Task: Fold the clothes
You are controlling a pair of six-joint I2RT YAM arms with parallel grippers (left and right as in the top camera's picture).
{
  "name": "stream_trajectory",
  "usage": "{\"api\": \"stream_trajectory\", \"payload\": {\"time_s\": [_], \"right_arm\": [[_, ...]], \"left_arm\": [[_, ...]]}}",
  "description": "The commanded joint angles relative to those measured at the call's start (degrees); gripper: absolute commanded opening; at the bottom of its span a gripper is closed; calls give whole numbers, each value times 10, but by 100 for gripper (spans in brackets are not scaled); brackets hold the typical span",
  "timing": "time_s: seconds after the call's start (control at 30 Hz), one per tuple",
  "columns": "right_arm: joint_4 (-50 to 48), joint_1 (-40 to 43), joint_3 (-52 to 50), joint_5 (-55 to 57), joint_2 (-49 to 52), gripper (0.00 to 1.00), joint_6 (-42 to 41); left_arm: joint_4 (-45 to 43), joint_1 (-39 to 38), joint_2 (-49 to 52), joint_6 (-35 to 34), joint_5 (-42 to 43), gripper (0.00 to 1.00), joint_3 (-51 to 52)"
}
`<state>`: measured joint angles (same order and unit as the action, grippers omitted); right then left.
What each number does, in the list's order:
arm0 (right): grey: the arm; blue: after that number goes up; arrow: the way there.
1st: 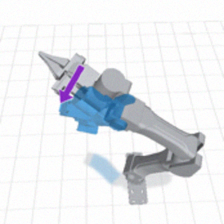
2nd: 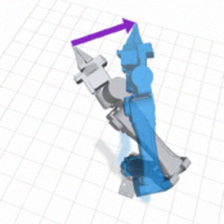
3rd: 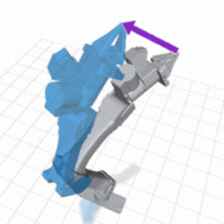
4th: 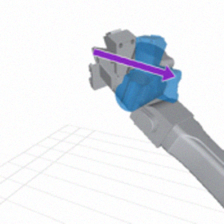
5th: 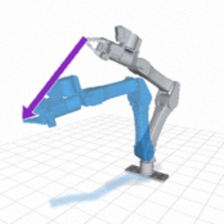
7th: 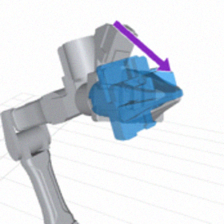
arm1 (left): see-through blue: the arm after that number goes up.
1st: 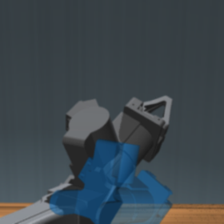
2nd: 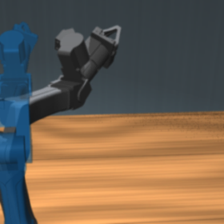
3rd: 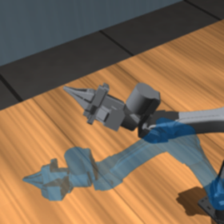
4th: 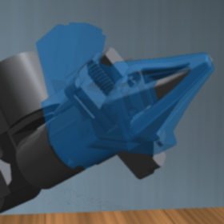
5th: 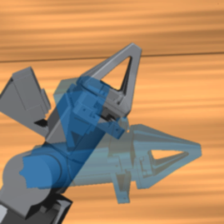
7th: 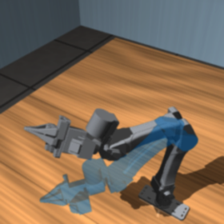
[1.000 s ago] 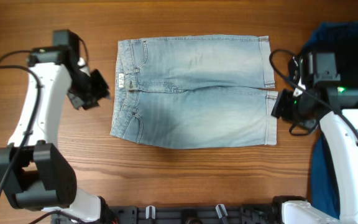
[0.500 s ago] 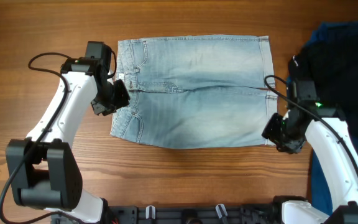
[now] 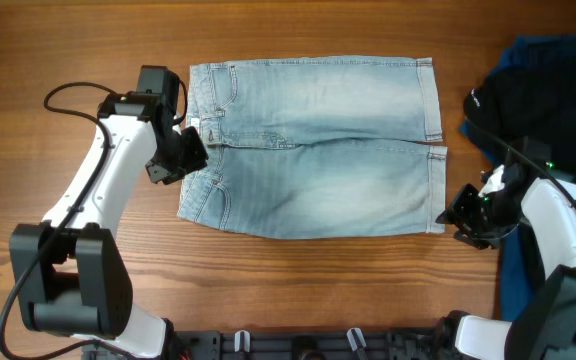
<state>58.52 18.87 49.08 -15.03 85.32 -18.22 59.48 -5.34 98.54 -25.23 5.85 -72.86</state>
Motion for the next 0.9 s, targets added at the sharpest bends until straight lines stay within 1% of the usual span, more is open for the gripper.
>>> {"api": "stream_trajectory", "payload": {"time_s": [0.0,0.1,0.27,0.37,0.47,0.53,0.7,0.77,0.8,0.83,0.87], "right_arm": [[-15,2,-10,-16,15,44,11],[-43,2,-31,-19,15,43,1],[-60,1,-50,-22,15,43,0],[-91,1,-57,-22,15,39,-4],[-96,0,-57,-22,15,39,-17],[-95,-5,-57,-20,15,39,-20],[-95,-38,-57,-4,15,45,-49],[-95,-48,-57,10,15,45,-60],[-95,-51,-57,15,15,45,-60],[-95,-54,-57,17,15,45,-62],[-95,-55,-57,19,15,46,-65]], "left_arm": [[-2,0,-14,-8,-6,38,2],[-6,0,-14,-8,-6,38,2],[-9,0,-14,-8,-6,39,2],[-10,0,-14,-8,-6,40,2],[-10,0,-14,-8,-6,40,2],[-10,0,-14,-8,-6,40,2],[-10,0,-14,-8,-6,42,2],[-10,0,-14,-8,-6,46,2],[-10,0,-14,-7,-6,60,2],[-10,0,-14,-7,-6,76,2],[-10,0,-14,-7,-6,81,2]]}}
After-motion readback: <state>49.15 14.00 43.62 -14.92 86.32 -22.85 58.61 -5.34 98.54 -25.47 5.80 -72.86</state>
